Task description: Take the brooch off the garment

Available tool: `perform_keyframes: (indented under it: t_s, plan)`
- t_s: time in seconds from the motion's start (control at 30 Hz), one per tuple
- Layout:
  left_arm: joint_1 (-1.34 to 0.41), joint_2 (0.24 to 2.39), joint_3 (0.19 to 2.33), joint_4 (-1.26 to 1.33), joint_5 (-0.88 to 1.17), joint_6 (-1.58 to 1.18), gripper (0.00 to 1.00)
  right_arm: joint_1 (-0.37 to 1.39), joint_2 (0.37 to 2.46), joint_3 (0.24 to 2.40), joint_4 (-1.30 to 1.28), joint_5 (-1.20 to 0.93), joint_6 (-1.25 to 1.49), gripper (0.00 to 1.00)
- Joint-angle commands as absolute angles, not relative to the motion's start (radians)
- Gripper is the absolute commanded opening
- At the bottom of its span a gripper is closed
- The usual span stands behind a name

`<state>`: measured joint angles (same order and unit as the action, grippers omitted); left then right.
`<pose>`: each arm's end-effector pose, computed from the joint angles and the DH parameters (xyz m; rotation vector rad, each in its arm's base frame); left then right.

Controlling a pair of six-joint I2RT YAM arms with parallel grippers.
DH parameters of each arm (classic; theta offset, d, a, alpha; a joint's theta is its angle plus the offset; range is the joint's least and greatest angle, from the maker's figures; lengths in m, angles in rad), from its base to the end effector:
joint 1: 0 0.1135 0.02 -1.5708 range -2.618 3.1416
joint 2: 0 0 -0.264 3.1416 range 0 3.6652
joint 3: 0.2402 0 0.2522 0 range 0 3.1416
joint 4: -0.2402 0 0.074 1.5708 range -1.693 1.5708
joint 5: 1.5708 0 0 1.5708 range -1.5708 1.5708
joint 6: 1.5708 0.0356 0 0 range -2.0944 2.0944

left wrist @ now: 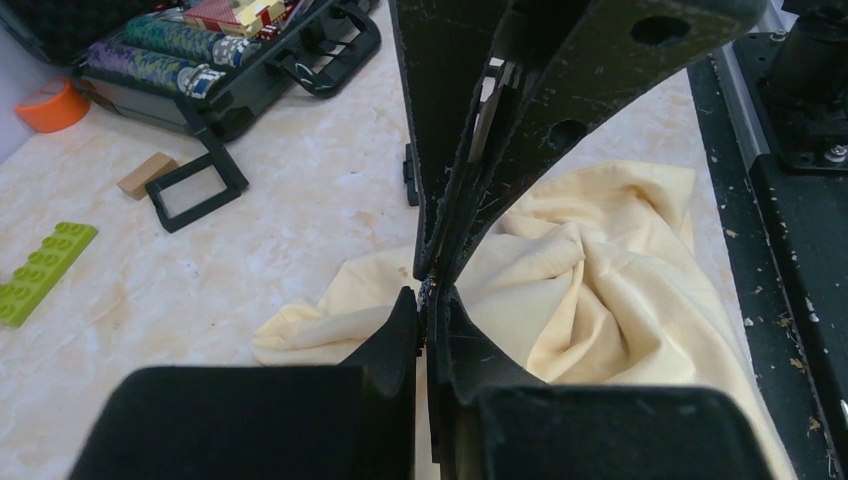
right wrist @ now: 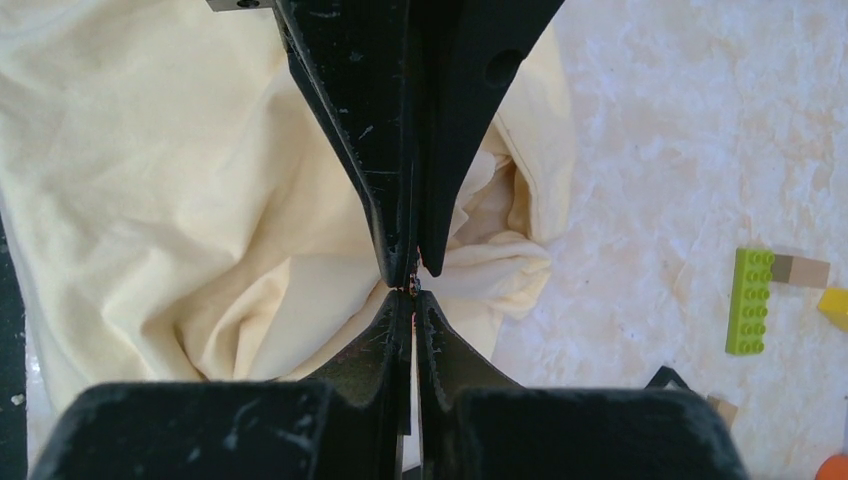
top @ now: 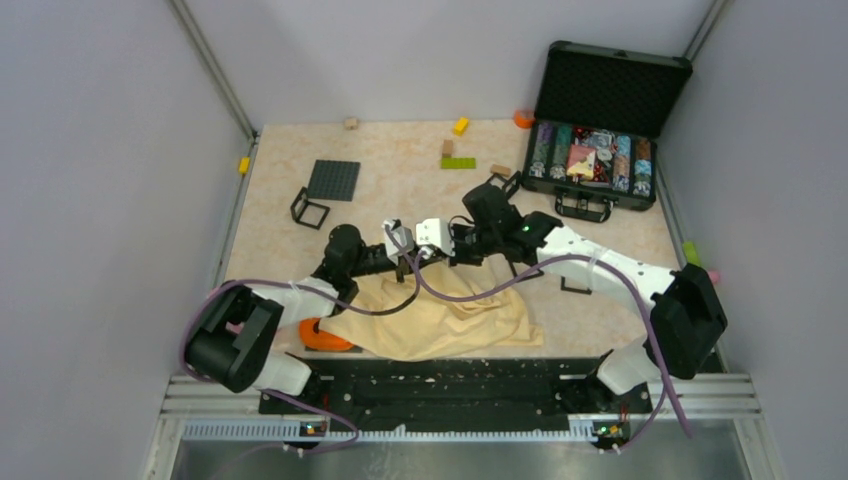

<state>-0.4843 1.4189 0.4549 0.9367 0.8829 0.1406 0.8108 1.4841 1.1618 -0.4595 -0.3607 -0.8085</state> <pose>0.2222 -0.1480 0.2048 1.1336 1.2329 -0.9617 0.2145 0.2440 0.2802 -1.8024 1.4736 0.4244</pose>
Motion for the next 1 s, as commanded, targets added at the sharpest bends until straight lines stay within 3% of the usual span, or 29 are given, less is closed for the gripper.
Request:
perform_keyframes:
  t_s: [0.0, 0.17, 0.23, 0.3, 0.33, 0.67, 0.8, 0.97]
  plan:
    - [-0.497, 1.419, 0.508, 0.838, 0.878, 0.212, 0.0, 0.831, 1.49, 1.239, -0.45, -0.39, -0.813, 0.0]
    - [-0.494, 1.411, 0.476, 0.899, 0.849, 0.187, 0.0, 0.814, 1.454, 1.217, -0.416, -0.388, -0.759, 0.04]
    - [-0.491, 1.411, 0.462, 0.937, 0.841, 0.166, 0.0, 0.791, 1.432, 1.196, -0.387, -0.414, -0.726, 0.2]
    - [-0.481, 1.416, 0.452, 0.983, 0.848, 0.132, 0.0, 0.783, 1.395, 1.151, -0.323, -0.42, -0.69, 0.42]
    - [-0.475, 1.423, 0.445, 1.017, 0.853, 0.108, 0.0, 0.78, 1.37, 1.12, -0.284, -0.414, -0.67, 0.45]
    - [-0.421, 1.536, 0.37, 1.594, 0.89, -0.204, 0.0, 0.619, 1.151, 0.739, 0.191, -0.582, -0.498, 0.38]
    - [-0.423, 1.55, 0.386, 1.619, 0.915, -0.248, 0.0, 0.599, 1.127, 0.625, 0.407, -0.655, -0.475, 0.33]
    - [-0.426, 1.527, 0.392, 1.618, 0.926, -0.259, 0.0, 0.577, 1.162, 0.622, 0.48, -0.732, -0.47, 0.29]
